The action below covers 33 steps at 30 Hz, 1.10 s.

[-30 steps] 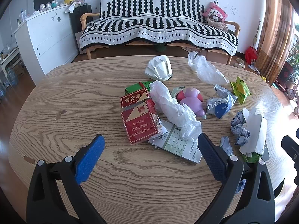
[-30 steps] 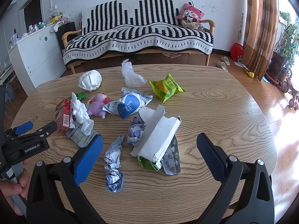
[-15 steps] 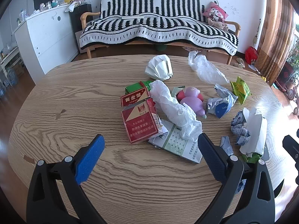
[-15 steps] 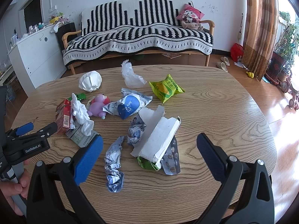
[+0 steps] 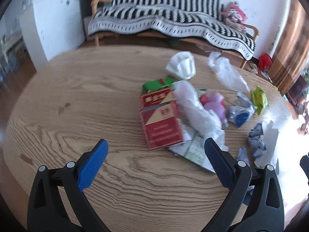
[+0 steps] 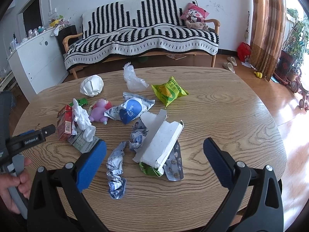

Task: Collect trash
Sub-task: 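Grasp the red cigarette box with the left tool, then carry the red cigarette box with the left tool while the right tool grasps the blister pack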

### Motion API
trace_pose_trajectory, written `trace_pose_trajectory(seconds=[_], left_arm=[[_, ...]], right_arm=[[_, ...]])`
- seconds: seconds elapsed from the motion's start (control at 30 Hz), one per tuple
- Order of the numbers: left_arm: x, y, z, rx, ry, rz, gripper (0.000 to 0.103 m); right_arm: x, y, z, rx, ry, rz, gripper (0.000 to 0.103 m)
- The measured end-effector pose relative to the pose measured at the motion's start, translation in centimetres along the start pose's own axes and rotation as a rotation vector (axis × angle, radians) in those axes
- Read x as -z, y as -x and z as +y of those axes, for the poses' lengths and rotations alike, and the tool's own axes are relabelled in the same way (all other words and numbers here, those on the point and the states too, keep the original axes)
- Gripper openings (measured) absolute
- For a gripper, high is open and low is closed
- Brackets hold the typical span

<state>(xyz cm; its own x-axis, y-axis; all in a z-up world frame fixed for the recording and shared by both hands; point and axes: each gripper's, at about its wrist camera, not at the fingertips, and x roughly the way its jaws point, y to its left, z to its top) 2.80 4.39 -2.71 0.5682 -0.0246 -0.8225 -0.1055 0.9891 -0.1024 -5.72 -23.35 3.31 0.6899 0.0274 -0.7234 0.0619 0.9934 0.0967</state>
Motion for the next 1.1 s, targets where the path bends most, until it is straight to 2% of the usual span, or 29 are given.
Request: trace_pose_trajectory(seconds=[0.07, 0.13, 0.3, 0.43, 0.5, 0.57, 0.67, 0.8, 0.97, 1.1], left_arm=[[-0.4, -1.3, 1.0, 0.027, 0.047, 0.054, 0.097], [-1.0, -2.3, 1.6, 0.039, 0.076, 0.075, 0.097], [-2.4, -4.9, 0.7, 0.041, 0.050, 0.103, 0.097], [-2.6, -7.7, 0.4, 0.067, 0.060, 0.176, 0.097], [-2.5, -8.1, 0.6, 0.071, 0.072, 0.181, 0.085], [-2.5, -7.4, 0.7, 0.095, 0.077, 0.158, 0.057], [-2.7, -5.4, 0.9, 0.081, 0.071, 0.105, 0.057], [-2.9, -1.5, 0.5, 0.072, 0.024, -0.008, 0.057], [-2.8, 1.4, -0.6, 0.092, -0.003, -0.079, 0.057], [-2.2, 2.0, -2.6, 0.127, -0.036, -0.078, 0.057]], right_arm=[[-0.1, 0.1, -0.2, -0.003, -0.004, -0.001, 0.097], [-0.2, 0.0, -0.2, -0.008, -0.009, 0.004, 0.097], [0.0, -0.4, -0.4, -0.018, -0.017, 0.017, 0.097], [0.1, -0.8, -0.6, -0.011, -0.021, 0.019, 0.097], [0.1, -1.0, -0.9, -0.013, -0.027, 0.024, 0.097], [0.1, -1.5, -1.3, -0.018, -0.040, 0.032, 0.097], [0.0, -2.1, -2.1, -0.029, -0.061, 0.042, 0.097], [-0.1, -3.0, -3.2, -0.050, -0.097, 0.061, 0.097], [-0.2, -5.3, -4.5, -0.122, -0.182, 0.123, 0.096], [-0.1, -6.8, -5.4, -0.140, -0.234, 0.179, 0.080]])
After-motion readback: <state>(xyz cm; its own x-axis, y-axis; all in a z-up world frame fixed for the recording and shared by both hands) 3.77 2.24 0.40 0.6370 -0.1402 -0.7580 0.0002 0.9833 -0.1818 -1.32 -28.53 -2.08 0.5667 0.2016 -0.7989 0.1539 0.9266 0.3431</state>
